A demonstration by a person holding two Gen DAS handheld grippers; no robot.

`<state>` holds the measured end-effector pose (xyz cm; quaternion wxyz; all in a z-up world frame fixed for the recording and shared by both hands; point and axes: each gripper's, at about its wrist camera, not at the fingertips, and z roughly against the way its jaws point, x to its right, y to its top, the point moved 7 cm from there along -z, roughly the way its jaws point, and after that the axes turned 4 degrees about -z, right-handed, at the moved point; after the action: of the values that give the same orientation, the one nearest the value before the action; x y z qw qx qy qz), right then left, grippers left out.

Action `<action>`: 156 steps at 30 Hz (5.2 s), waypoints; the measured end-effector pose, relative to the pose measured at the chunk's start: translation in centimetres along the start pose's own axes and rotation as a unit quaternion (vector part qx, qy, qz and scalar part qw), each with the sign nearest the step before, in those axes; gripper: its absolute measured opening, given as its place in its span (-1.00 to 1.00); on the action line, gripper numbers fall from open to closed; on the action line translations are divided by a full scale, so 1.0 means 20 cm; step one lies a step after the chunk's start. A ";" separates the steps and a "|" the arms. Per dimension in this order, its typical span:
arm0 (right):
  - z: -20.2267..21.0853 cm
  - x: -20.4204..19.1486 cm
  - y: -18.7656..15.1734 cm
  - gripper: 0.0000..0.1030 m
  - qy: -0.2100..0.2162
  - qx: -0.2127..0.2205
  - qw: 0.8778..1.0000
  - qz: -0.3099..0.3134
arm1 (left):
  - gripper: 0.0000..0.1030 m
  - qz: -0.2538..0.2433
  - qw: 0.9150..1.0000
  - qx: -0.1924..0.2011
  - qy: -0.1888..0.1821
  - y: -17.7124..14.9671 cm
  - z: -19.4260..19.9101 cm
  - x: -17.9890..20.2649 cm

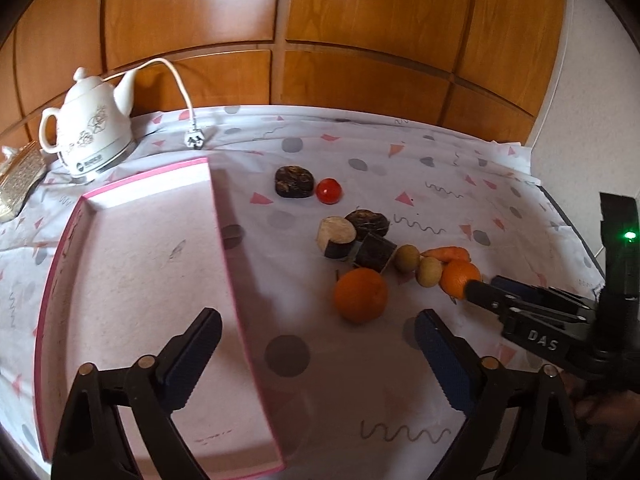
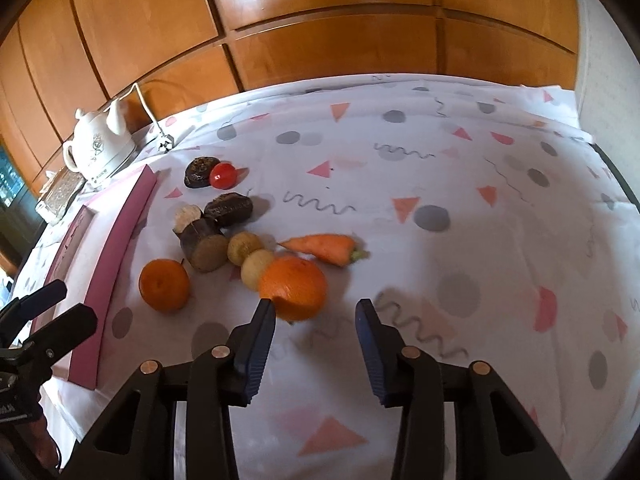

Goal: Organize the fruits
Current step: 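Grasp a mandarin orange with the left tool while the right tool grasps the other mandarin, then carry the mandarins into the tray and open both tools to release them, then move the right tool to the beige potato and close on it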

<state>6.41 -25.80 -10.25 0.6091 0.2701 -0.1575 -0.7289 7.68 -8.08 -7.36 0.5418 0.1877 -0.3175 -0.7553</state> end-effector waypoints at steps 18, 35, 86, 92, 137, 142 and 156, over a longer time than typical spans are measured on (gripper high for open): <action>-0.06 -0.03 0.04 -0.32 0.024 -0.006 1.000 0.019 | 0.49 -0.020 0.999 -0.047 0.009 0.04 -0.27 0.12; -0.10 -0.02 0.07 -0.25 0.033 -0.012 0.999 0.003 | -0.26 -0.030 0.999 -0.042 0.000 0.00 -0.35 0.15; 0.07 -0.42 -0.03 -0.25 0.056 0.003 0.994 0.096 | -0.25 0.081 0.993 0.028 0.084 -0.01 0.11 -0.30; 0.06 -0.60 -0.04 -0.25 0.084 -0.001 0.988 0.127 | -0.25 0.101 0.989 0.027 0.105 -0.05 0.12 -0.40; 0.04 -0.62 0.04 -0.02 0.060 0.023 0.994 0.091 | 0.23 0.115 0.985 0.037 0.126 -0.11 0.21 -0.54; 0.05 -0.39 0.04 -0.02 0.031 0.023 0.998 0.048 | 0.23 0.092 0.991 0.035 0.095 -0.08 0.18 -0.43; -0.02 -0.08 0.04 -0.17 -0.009 0.007 1.000 0.006 | 0.23 0.051 0.997 0.021 0.044 -0.05 0.11 -0.23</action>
<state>7.45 -24.29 -9.86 0.6100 0.2668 -0.1700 -0.7266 7.25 -2.91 -6.76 0.5889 0.2160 -0.3184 -0.7107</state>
